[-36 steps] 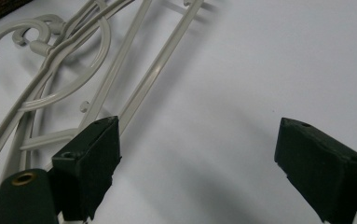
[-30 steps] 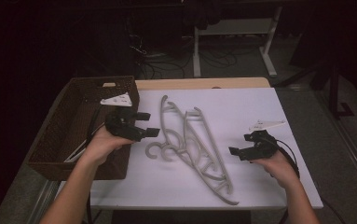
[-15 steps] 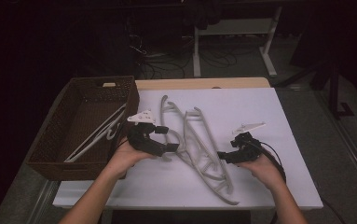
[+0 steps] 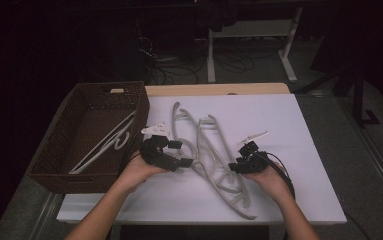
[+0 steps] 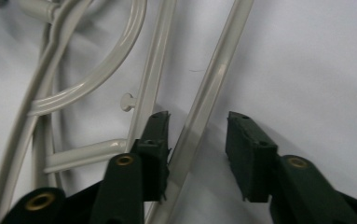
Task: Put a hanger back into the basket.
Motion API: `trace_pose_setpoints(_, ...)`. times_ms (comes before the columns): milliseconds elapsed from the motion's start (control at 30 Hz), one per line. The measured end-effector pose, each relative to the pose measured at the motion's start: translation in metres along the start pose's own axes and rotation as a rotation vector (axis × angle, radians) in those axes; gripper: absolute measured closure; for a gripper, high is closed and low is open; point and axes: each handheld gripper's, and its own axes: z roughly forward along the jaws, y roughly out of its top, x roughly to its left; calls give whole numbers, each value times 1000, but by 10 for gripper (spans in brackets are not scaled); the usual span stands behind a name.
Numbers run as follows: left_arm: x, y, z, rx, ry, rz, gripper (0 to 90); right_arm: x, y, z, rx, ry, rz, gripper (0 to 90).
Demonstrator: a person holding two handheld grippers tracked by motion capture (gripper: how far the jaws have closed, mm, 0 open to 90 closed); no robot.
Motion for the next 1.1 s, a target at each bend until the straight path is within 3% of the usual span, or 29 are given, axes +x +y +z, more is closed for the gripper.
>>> trace_pose_setpoints(300, 3, -3, 1, 7, 3, -13, 160, 0, 6, 4, 3, -38, 15, 741)
trace_pose_setpoints(400, 3, -3, 1, 7, 4, -17, 160, -6, 6, 2, -4, -23, 17, 796)
trace_pose_setpoints(567, 4, -3, 2, 8, 4, -19, 161, -10, 10, 0, -3, -25, -13, 800)
trace_pose_setpoints(700, 5, -4, 4, 15, 2, -22, 161, -19, 21, -4, -11, -30, -87, 803)
trace_pose_setpoints(900, 5, -4, 5, 21, -2, -19, 161, -22, 35, 1, -30, 16, -138, 804)
trace_pose_setpoints(967, 5, -4, 5, 23, -4, -18, 161, -17, 44, 7, -41, 41, -189, 803)
trace_pose_setpoints(1000, 5, -4, 5, 23, -4, -18, 161, -17, 44, 7, -41, 41, -189, 803)
trace_pose_setpoints(1100, 5, -5, 6, 26, -6, -21, 161, -5, 56, 18, -42, 72, -279, 802)
